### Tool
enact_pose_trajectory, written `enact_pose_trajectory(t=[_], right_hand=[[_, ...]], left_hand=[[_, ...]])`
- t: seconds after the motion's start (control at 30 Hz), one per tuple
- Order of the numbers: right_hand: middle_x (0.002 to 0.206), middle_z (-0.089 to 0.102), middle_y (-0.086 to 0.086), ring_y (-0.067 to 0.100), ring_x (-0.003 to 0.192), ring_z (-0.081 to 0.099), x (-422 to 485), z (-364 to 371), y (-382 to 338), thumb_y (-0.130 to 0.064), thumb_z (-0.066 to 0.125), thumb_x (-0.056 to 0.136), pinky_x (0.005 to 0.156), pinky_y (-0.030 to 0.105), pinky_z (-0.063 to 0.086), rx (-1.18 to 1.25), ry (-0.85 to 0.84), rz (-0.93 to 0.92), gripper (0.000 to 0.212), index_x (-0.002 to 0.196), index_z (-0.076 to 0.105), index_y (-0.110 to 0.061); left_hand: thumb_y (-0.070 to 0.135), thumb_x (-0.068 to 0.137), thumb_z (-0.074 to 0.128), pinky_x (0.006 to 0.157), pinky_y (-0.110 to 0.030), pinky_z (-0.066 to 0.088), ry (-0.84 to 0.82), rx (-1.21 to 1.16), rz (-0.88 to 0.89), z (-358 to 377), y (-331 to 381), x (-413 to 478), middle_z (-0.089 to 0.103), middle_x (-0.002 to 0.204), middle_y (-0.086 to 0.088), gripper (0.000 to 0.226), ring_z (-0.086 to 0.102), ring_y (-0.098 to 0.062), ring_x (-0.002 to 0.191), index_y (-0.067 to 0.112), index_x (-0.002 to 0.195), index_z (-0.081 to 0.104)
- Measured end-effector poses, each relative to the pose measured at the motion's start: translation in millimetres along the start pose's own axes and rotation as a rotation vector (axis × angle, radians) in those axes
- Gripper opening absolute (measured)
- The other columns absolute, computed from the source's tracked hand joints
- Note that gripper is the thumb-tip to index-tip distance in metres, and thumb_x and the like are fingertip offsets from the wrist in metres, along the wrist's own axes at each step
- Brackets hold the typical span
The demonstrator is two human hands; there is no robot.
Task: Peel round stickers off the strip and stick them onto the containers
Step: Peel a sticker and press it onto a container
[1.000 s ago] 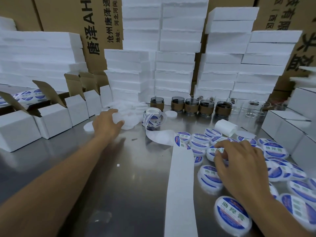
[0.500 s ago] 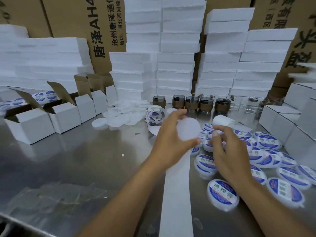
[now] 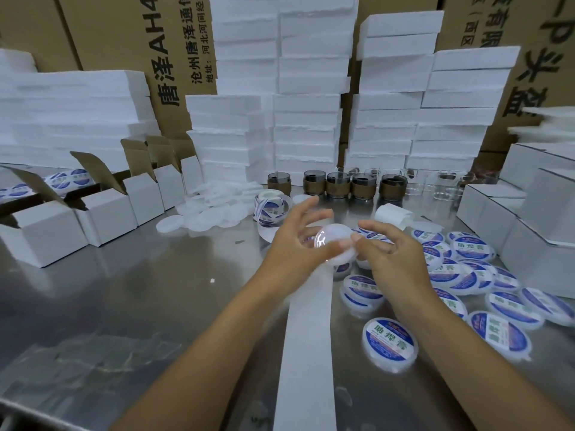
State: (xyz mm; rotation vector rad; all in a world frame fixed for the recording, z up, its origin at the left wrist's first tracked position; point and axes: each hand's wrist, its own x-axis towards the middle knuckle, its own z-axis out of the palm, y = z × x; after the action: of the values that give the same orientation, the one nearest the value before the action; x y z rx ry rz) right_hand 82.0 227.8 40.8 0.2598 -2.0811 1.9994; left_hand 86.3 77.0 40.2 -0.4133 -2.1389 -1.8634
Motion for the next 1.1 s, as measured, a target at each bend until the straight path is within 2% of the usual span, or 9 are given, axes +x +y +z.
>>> enact_pose_trajectory(t=[0.1,0.2,0.4,0.5,0.6,0.73,0.83,0.97,1.1], right_hand=[[0.061,0.069,-0.018,-0.006,0.061,0.064,-3,7,-1,-0.021,0.065,0.086,0.047,0.007,0.043,0.042,0.004,0.012,0.009,0.090,0.063,-0.029],[0.060,0.069,-0.016,-0.005,0.058,0.063,-11,16,1,-0.019,0.064,0.085,0.048,0.006,0.043,0.075,0.014,0.008,0.004,0.087,0.063,-0.022],[0.071,0.071,-0.008,-0.002,0.058,0.061,-12,19,5,-0.024,0.063,0.086,0.052,0.017,0.043,-0.038,0.093,-0.037,0.007,0.087,0.058,-0.020],[0.077,0.069,-0.007,-0.002,0.070,0.062,-9,14,8,-0.018,0.058,0.089,0.056,0.013,0.045,-0.104,0.124,-0.073,0.002,0.089,0.057,-0.019],[0.076,0.066,-0.008,0.005,0.073,0.062,-8,11,11,-0.016,0.057,0.089,0.061,0.018,0.046,-0.186,0.132,-0.083,0.006,0.088,0.056,-0.022],[0.075,0.062,-0.012,0.004,0.070,0.059,-10,12,12,-0.013,0.055,0.089,0.064,0.025,0.048,-0.315,0.106,-0.127,0.016,0.086,0.053,-0.029],[0.091,0.063,-0.013,0.006,0.087,0.058,-13,14,12,-0.016,0.053,0.089,0.081,0.033,0.049,-0.458,0.005,-0.191,0.017,0.100,0.056,-0.029],[0.141,0.041,-0.006,0.012,0.131,0.030,-17,15,11,-0.031,0.043,0.096,0.111,0.036,0.020,-0.856,-0.244,-0.274,0.044,0.139,0.035,-0.031],[0.156,0.010,-0.014,0.008,0.143,-0.002,-19,17,14,-0.042,0.024,0.099,0.113,0.045,-0.010,-1.104,-0.448,-0.265,0.051,0.147,0.010,-0.034]], left_hand=[[0.033,0.075,0.068,0.087,-0.026,0.052,0.052,-0.343,-0.167,0,3,2,0.067,0.117,0.005,0.060,0.065,-0.006,0.101,0.022,0.131,0.049],[0.009,0.091,0.053,0.073,-0.023,0.055,0.001,-0.563,-0.224,4,3,3,0.071,0.105,-0.002,0.030,0.069,-0.012,0.090,0.014,0.120,0.056],[-0.008,0.092,0.042,0.073,-0.028,0.058,0.021,-0.708,-0.187,1,5,5,0.073,0.091,-0.004,0.030,0.071,-0.016,0.089,0.011,0.105,0.062],[-0.011,0.092,0.039,0.076,-0.033,0.056,0.232,-0.663,-0.239,-15,6,13,0.068,0.089,-0.005,0.032,0.070,-0.018,0.082,0.009,0.105,0.061],[-0.008,0.093,0.042,0.060,-0.032,0.056,0.356,-0.589,-0.364,-28,2,15,0.062,0.091,-0.008,0.025,0.065,-0.021,0.080,0.006,0.107,0.058],[0.008,0.092,0.057,0.061,-0.032,0.056,0.370,-0.462,-0.522,-29,-5,15,0.062,0.086,-0.009,0.003,0.065,-0.021,0.072,0.008,0.092,0.060],[0.016,0.089,0.063,0.065,-0.032,0.054,0.307,-0.320,-0.549,-24,-9,16,0.063,0.087,-0.010,0.009,0.063,-0.019,0.069,0.008,0.087,0.062],[0.014,0.086,0.067,0.073,-0.034,0.056,0.222,-0.194,-0.519,-16,-11,15,0.071,0.093,-0.015,0.015,0.068,-0.025,0.076,0.000,0.090,0.069],[0.010,0.086,0.066,0.092,-0.046,0.052,0.170,-0.147,-0.493,-15,-14,10,0.068,0.105,-0.023,0.025,0.066,-0.036,0.098,-0.003,0.108,0.066]])
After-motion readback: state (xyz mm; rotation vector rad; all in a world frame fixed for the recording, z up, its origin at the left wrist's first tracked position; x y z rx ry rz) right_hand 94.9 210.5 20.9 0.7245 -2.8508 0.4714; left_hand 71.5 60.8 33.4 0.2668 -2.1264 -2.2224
